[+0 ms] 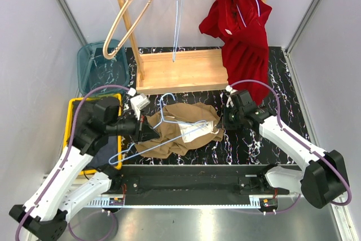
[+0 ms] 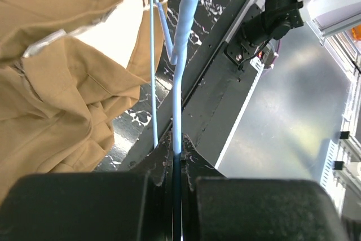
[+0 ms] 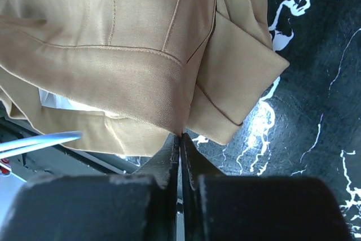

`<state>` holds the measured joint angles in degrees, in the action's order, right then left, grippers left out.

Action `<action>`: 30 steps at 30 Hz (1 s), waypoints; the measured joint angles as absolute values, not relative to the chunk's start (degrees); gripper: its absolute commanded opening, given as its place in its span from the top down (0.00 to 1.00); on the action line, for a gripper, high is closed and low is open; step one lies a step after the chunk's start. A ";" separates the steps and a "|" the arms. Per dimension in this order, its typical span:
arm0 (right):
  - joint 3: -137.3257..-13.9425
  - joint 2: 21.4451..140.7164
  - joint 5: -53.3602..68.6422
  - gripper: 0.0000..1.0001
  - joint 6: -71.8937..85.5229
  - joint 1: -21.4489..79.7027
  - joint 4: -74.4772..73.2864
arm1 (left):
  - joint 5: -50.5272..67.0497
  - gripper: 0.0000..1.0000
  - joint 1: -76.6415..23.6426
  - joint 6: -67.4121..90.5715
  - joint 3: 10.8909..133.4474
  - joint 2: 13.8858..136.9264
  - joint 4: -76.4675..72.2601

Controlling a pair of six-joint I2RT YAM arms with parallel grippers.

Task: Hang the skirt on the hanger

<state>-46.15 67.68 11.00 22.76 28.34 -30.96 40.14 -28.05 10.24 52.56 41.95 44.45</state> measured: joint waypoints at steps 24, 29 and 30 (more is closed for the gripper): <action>-46.15 65.52 11.68 0.85 23.05 28.34 -31.44 | 38.02 1.00 -37.30 17.98 45.47 48.69 32.82; -46.15 65.52 12.62 0.64 22.87 28.34 -32.34 | 35.70 1.00 -37.91 18.26 45.34 49.69 32.25; -46.15 65.49 12.95 0.62 22.85 28.34 -32.64 | 35.14 1.00 -37.93 18.28 45.34 49.82 32.05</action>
